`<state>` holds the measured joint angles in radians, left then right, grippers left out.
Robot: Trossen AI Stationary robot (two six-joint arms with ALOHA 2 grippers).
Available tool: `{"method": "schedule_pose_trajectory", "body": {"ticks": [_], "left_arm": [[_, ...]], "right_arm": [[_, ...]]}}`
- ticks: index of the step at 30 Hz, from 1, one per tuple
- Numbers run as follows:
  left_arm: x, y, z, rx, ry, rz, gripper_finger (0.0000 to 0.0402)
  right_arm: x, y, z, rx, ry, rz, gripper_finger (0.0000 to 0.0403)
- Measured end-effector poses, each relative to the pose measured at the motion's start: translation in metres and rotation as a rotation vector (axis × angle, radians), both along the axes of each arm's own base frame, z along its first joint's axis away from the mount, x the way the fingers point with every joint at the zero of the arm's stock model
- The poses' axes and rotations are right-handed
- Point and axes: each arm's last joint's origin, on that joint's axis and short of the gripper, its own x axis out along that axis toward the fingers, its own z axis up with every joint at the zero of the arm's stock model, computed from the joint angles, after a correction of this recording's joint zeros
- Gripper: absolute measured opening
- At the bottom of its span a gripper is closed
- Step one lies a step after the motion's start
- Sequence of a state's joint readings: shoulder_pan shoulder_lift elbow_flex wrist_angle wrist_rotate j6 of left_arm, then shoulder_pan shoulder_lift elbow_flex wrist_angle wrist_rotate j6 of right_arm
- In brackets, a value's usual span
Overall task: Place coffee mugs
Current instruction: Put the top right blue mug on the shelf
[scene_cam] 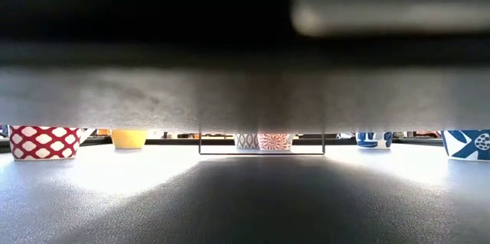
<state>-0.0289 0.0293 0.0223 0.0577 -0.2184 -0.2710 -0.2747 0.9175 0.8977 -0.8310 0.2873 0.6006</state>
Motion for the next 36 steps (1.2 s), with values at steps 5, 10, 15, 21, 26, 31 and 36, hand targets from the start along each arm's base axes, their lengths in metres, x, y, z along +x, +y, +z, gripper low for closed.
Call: {"method": "schedule_pose_trajectory", "body": {"ticks": [5, 10, 15, 21, 26, 31, 36], "left_arm": [[0.000, 0.000, 0.000, 0.000, 0.000, 0.000, 0.0071], [0.000, 0.000, 0.000, 0.000, 0.000, 0.000, 0.0071], [0.000, 0.000, 0.000, 0.000, 0.000, 0.000, 0.0071], [0.000, 0.000, 0.000, 0.000, 0.000, 0.000, 0.0071], [0.000, 0.000, 0.000, 0.000, 0.000, 0.000, 0.0071], [0.000, 0.000, 0.000, 0.000, 0.000, 0.000, 0.0071], [0.000, 0.000, 0.000, 0.000, 0.000, 0.000, 0.0071]], "right_arm": [[0.005, -0.005, 0.004, 0.010, 0.105, 0.014, 0.0054], [0.013, -0.009, 0.003, 0.038, 0.181, 0.014, 0.0054], [0.022, -0.017, -0.002, 0.098, 0.232, 0.067, 0.0054], [0.031, -0.028, -0.009, 0.120, 0.304, 0.094, 0.0054], [0.035, -0.037, -0.015, 0.156, 0.359, 0.070, 0.0032], [0.040, -0.044, -0.021, 0.173, 0.387, 0.041, 0.0013], [0.044, -0.054, -0.028, 0.188, 0.419, 0.020, 0.0042]]}}
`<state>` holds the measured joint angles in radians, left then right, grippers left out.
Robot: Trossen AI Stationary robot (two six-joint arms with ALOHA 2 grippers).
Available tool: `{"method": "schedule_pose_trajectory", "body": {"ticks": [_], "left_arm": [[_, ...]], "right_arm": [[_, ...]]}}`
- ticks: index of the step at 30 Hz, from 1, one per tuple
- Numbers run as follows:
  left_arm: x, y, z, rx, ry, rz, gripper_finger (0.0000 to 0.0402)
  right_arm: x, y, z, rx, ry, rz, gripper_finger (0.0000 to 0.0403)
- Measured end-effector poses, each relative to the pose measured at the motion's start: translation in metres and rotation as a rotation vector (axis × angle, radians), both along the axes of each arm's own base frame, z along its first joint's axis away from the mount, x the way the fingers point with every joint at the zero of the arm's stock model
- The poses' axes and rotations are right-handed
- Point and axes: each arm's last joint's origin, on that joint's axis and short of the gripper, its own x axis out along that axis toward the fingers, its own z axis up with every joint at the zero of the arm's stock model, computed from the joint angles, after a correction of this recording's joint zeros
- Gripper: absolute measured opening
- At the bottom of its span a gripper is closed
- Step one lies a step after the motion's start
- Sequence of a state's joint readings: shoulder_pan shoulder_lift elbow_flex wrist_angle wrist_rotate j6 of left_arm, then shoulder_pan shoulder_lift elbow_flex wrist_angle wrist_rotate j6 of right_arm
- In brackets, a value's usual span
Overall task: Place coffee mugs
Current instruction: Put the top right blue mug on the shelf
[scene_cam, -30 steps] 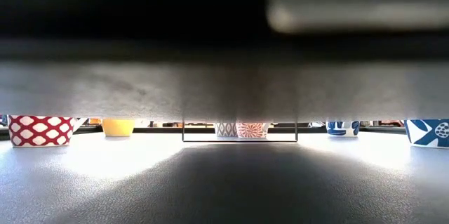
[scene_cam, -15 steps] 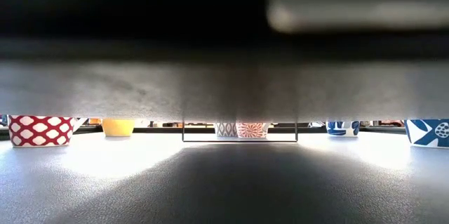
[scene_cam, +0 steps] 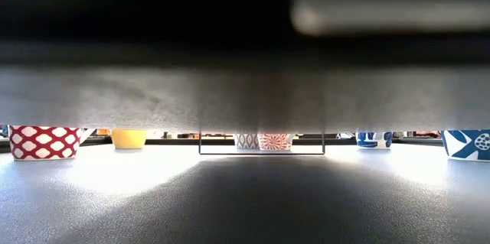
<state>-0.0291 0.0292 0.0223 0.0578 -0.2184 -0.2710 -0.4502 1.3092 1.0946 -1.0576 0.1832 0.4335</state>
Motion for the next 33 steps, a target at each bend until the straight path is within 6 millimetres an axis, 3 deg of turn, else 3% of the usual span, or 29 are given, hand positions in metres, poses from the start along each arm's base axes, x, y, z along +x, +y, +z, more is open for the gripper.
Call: {"method": "schedule_pose_trajectory", "body": {"ticks": [7, 16, 27, 33], "left_arm": [[0.000, 0.000, 0.000, 0.000, 0.000, 0.000, 0.0071], [0.000, 0.000, 0.000, 0.000, 0.000, 0.000, 0.0071], [0.000, 0.000, 0.000, 0.000, 0.000, 0.000, 0.0071], [0.000, 0.000, 0.000, 0.000, 0.000, 0.000, 0.0071]], "right_arm": [[0.001, -0.013, -0.009, 0.019, 0.030, -0.046, 0.0103], [0.012, -0.024, 0.001, -0.046, -0.002, -0.076, 0.0141], [0.021, -0.050, -0.030, 0.000, 0.092, -0.140, 0.0133], [0.024, -0.054, -0.044, 0.065, 0.120, -0.140, 0.0099]]}}
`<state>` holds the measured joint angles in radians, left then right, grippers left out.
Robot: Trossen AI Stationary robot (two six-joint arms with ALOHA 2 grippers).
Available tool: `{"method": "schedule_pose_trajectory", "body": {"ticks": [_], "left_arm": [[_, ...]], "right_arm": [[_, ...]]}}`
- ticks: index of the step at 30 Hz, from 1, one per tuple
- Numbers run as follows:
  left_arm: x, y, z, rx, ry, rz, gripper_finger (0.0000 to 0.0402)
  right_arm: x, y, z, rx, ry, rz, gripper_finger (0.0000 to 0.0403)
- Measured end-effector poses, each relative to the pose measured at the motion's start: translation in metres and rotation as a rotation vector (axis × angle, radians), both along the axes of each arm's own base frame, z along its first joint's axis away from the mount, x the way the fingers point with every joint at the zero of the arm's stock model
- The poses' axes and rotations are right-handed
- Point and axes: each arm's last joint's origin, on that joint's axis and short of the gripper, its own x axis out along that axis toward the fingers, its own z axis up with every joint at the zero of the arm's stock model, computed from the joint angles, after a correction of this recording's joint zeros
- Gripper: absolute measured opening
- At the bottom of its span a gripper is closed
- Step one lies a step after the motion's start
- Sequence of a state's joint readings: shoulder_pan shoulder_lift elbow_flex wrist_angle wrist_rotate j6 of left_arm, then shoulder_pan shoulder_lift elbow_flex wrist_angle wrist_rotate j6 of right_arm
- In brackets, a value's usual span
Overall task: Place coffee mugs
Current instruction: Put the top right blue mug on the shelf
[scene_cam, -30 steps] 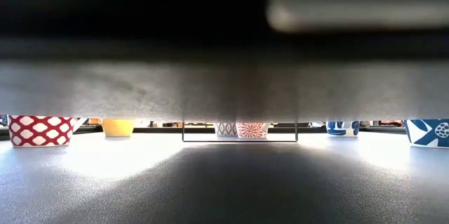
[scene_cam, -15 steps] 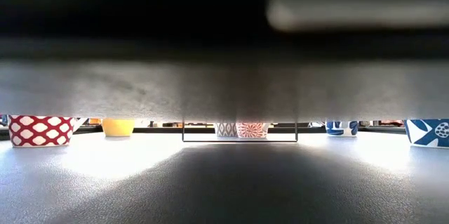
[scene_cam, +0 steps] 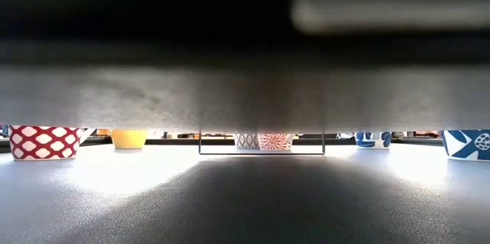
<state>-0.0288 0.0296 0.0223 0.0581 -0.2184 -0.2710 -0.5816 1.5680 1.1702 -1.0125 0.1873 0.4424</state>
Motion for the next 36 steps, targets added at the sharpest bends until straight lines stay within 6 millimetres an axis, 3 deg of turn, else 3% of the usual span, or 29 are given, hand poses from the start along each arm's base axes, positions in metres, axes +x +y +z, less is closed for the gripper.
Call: {"method": "schedule_pose_trajectory", "body": {"ticks": [6, 19, 28, 36], "left_arm": [[0.000, 0.000, 0.000, 0.000, 0.000, 0.000, 0.0071], [0.000, 0.000, 0.000, 0.000, 0.000, 0.000, 0.0071], [0.000, 0.000, 0.000, 0.000, 0.000, 0.000, 0.0071], [0.000, 0.000, 0.000, 0.000, 0.000, 0.000, 0.0071]], "right_arm": [[0.001, 0.001, -0.001, 0.060, -0.018, 0.063, 0.0020], [-0.016, 0.025, 0.034, 0.086, -0.066, 0.226, 0.0015], [-0.018, 0.063, 0.062, 0.137, -0.224, 0.463, 0.0014], [-0.011, 0.108, 0.068, 0.185, -0.219, 0.644, 0.0014]]}}
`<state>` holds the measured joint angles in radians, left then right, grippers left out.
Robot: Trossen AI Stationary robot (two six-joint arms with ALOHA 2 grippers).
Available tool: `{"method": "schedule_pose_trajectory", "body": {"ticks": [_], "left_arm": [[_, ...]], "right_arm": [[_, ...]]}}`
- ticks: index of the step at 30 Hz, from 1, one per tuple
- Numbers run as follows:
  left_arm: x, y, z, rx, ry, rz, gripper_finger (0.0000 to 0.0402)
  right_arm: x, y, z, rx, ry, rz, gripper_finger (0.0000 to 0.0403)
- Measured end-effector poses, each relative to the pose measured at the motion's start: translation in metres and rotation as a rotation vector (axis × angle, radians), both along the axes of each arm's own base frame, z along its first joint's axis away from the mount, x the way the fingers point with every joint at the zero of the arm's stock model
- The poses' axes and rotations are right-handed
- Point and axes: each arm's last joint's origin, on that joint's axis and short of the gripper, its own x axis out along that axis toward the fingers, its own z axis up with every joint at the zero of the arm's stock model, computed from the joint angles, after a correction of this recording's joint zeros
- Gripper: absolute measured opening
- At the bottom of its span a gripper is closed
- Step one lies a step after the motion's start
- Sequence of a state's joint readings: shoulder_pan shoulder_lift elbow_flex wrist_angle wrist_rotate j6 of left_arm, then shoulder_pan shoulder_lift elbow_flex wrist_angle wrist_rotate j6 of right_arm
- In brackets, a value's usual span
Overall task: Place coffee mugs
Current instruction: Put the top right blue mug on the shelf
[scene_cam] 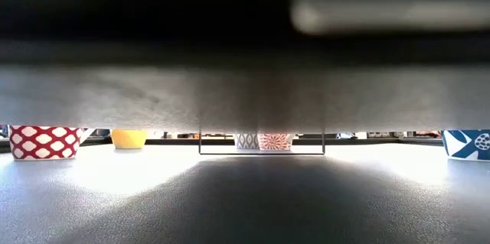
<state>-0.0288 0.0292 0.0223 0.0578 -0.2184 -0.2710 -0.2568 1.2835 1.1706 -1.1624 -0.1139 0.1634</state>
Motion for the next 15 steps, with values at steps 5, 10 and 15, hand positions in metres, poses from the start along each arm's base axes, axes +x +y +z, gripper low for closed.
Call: {"method": "schedule_pose_trajectory", "body": {"ticks": [5, 10, 15], "left_arm": [[0.000, 0.000, 0.000, 0.000, 0.000, 0.000, 0.0071], [0.000, 0.000, 0.000, 0.000, 0.000, 0.000, 0.0071], [0.000, 0.000, 0.000, 0.000, 0.000, 0.000, 0.0071]], "right_arm": [[0.004, 0.025, 0.000, 0.003, 0.007, 0.098, 0.0014], [0.013, 0.042, 0.008, -0.008, -0.022, 0.196, 0.0021], [0.026, 0.052, 0.017, -0.033, -0.057, 0.274, 0.0024]]}}
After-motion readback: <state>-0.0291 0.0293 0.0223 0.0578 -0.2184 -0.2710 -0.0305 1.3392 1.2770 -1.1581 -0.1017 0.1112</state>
